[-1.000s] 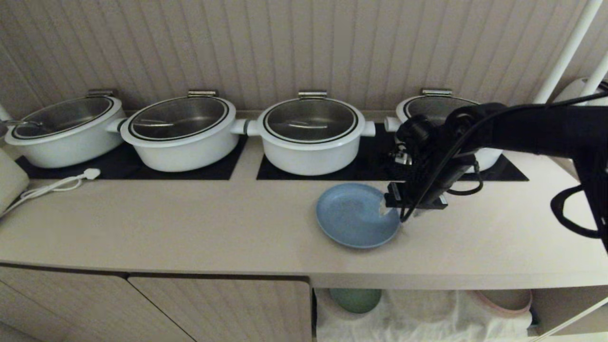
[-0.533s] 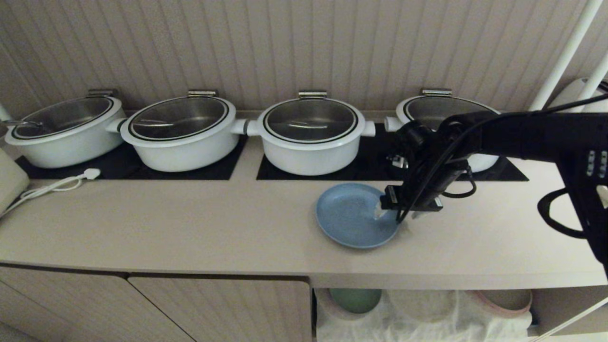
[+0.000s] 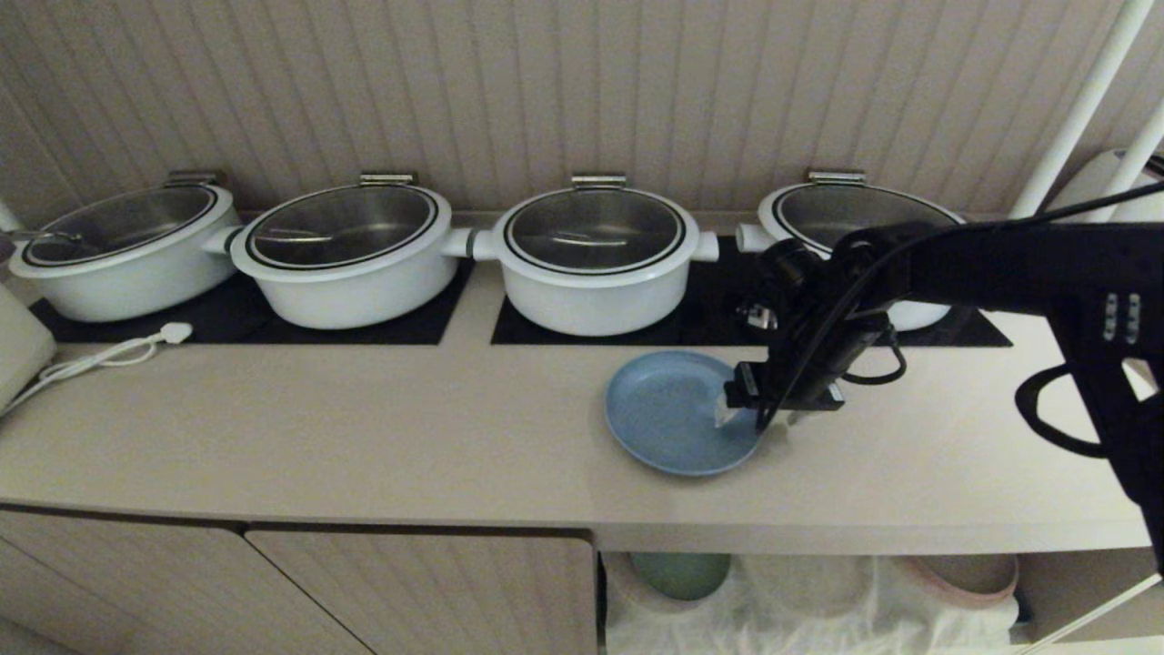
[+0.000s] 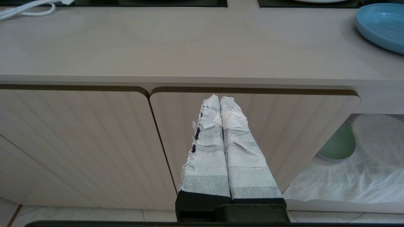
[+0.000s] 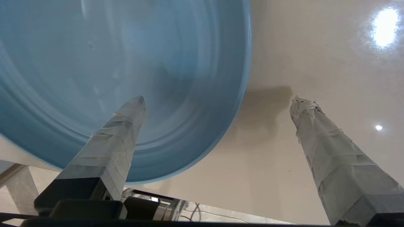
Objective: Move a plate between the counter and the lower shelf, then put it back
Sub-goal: Pick up the plate
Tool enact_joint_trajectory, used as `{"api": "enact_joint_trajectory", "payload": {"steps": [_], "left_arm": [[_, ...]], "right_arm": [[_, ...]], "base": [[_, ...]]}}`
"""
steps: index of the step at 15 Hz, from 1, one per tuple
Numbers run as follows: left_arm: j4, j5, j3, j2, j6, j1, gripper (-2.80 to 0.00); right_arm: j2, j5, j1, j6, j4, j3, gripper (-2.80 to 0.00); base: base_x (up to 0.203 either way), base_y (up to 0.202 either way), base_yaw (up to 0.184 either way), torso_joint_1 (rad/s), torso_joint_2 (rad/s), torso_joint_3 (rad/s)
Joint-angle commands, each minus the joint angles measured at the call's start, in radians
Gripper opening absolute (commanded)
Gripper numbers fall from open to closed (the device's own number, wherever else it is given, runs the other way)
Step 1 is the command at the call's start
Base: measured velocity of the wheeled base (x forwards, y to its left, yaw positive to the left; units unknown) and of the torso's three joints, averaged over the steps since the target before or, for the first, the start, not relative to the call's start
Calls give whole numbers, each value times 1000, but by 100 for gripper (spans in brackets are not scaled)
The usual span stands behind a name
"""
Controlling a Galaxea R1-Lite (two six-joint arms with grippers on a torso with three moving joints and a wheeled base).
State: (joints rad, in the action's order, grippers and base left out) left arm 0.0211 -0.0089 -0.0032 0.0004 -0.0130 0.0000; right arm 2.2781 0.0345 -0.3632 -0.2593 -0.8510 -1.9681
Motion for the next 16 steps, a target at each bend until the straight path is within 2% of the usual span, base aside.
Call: {"api": "enact_joint_trajectory", "payload": {"steps": [1,3,10,11,16], "left_arm": [[0,0,0,0,-1,0,-280],[0,0,0,0,-1,0,-280],[0,0,0,0,-1,0,-280],[0,0,0,0,-1,0,-280],[0,0,0,0,-1,0,-280]], "right_arm": [[4,1,3,25,-7,0,0],[6,1,6,54,-5,0,0],[6,1,4,55,-3,0,0],[8,2,4,55,3,0,-280],[8,1,4,54,6,0,-280]], "base": [[0,0,0,0,0,0],[0,0,0,0,0,0],[0,0,0,0,0,0],[0,0,0,0,0,0],[0,0,0,0,0,0]]}}
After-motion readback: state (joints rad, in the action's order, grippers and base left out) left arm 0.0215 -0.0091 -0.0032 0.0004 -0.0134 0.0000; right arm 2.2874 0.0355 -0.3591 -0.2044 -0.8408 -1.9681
